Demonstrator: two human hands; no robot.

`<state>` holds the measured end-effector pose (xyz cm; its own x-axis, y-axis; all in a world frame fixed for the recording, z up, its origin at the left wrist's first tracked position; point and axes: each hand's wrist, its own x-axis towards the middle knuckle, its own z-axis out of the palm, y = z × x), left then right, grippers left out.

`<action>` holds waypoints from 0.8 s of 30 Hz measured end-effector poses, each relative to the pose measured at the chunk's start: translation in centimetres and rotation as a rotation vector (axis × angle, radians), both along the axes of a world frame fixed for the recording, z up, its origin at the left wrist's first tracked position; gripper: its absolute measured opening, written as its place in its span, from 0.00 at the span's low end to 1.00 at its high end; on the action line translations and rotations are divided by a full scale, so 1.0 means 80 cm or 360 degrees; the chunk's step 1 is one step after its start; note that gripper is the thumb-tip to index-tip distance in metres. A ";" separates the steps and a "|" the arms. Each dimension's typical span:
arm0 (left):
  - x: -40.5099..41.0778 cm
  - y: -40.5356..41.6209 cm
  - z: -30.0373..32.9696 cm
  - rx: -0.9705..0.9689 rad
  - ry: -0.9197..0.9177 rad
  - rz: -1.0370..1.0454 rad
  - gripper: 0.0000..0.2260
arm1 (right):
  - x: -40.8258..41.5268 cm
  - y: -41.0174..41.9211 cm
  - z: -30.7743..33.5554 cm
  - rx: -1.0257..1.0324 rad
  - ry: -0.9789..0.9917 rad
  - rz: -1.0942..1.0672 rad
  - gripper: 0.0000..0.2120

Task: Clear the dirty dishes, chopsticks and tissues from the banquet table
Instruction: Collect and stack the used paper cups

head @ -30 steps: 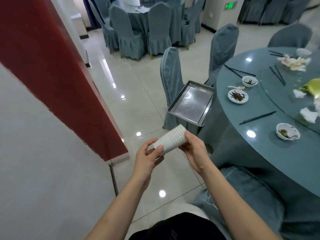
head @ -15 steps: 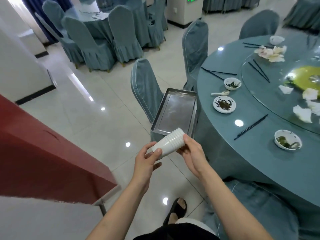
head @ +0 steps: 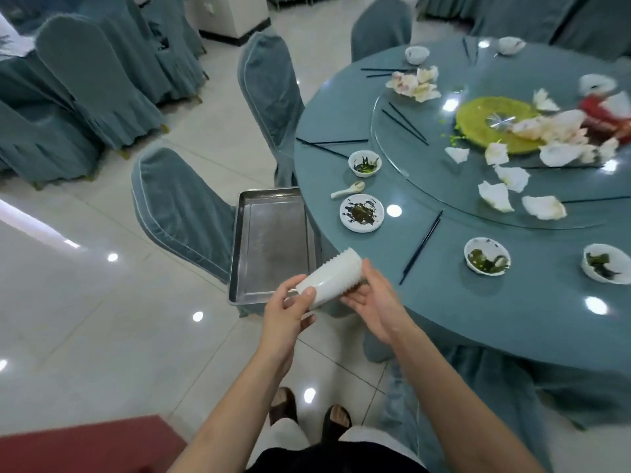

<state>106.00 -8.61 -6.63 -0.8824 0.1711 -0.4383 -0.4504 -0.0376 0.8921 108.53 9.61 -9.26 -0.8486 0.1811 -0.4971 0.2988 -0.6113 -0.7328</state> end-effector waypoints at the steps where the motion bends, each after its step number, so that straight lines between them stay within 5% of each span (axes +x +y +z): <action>1: -0.010 0.009 -0.003 -0.0010 -0.0015 -0.0048 0.11 | -0.003 0.008 -0.002 0.0005 -0.0008 -0.0043 0.22; 7: -0.087 0.066 -0.018 -0.0056 0.0032 -0.0308 0.11 | -0.044 0.053 -0.010 -0.0032 -0.0062 -0.0410 0.25; 14: -0.219 0.134 -0.026 -0.0319 0.0433 -0.0647 0.18 | -0.137 0.102 0.004 -0.0168 0.0038 -0.0759 0.24; 24: -0.343 0.198 -0.032 -0.0515 0.0862 -0.1026 0.10 | -0.223 0.135 0.001 -0.0011 0.0070 -0.0983 0.24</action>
